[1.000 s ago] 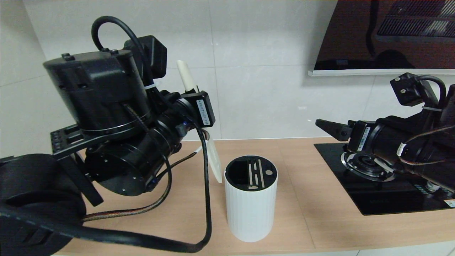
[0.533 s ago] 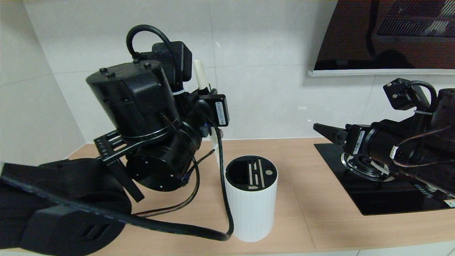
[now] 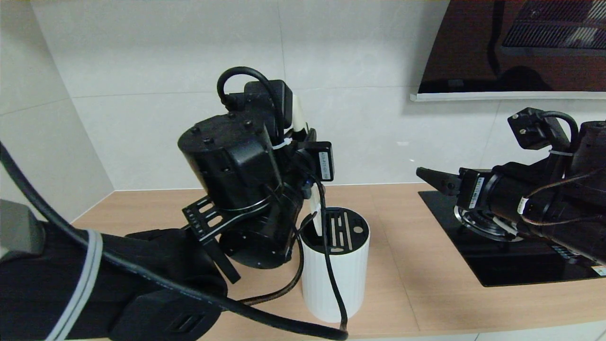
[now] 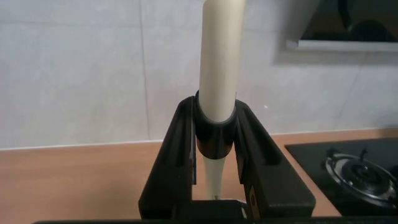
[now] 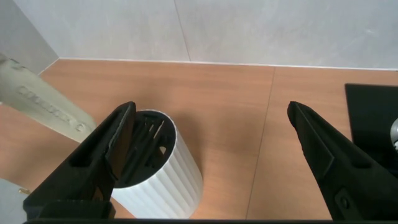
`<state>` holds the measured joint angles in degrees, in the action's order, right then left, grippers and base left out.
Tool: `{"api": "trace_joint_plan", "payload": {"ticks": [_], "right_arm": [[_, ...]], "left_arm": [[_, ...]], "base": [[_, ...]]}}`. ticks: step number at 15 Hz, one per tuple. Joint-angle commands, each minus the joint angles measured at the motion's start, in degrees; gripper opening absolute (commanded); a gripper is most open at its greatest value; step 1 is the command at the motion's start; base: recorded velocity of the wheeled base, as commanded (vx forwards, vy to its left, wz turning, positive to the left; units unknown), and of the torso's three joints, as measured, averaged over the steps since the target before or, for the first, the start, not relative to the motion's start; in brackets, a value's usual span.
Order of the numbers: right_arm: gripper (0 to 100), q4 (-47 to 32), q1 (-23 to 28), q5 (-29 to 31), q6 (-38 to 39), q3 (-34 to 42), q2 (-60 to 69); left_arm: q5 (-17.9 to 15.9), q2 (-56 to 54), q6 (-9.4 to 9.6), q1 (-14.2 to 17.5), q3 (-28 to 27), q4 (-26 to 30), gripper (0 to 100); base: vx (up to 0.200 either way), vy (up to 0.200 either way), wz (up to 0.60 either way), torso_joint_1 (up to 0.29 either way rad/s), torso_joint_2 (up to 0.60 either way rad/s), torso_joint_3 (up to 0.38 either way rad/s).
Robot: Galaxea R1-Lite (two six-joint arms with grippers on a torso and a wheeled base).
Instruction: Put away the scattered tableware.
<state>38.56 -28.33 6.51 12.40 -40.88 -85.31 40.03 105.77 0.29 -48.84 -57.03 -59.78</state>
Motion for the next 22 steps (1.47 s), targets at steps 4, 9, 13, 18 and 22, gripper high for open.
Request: {"api": "trace_joint_plan", "payload": {"ticks": [4,9,13,18,22], "right_arm": [[100,0.0,-0.1,0.0,0.0,0.1,-0.2],[100,0.0,-0.1,-0.1,0.0,0.2,-0.3],[100,0.0,-0.1,-0.2,0.0,0.2,-0.6],[100,0.3,-0.1,-0.3,0.0,0.7,-0.6],[100,0.3,-0.2,-0.4,0.0,0.8,-0.7]], "left_arm": [[0.6,4.6,0.06,-0.4,-0.6,-4.1,0],[0.7,5.2,-0.03,-0.4,-0.4,-4.1,0],[1.3,8.2,-0.03,-0.7,1.0,-4.1,0],[1.5,10.8,-1.26,-2.3,2.4,-4.1,0],[2.3,11.5,-1.26,-2.8,4.0,-4.1,0]], "base": [[0.000,0.000,0.00,0.000,0.00,0.000],[0.000,0.000,0.00,0.000,0.00,0.000],[0.000,0.000,0.00,0.000,0.00,0.000],[0.000,0.000,0.00,0.000,0.00,0.000],[0.000,0.000,0.00,0.000,0.00,0.000]]}}
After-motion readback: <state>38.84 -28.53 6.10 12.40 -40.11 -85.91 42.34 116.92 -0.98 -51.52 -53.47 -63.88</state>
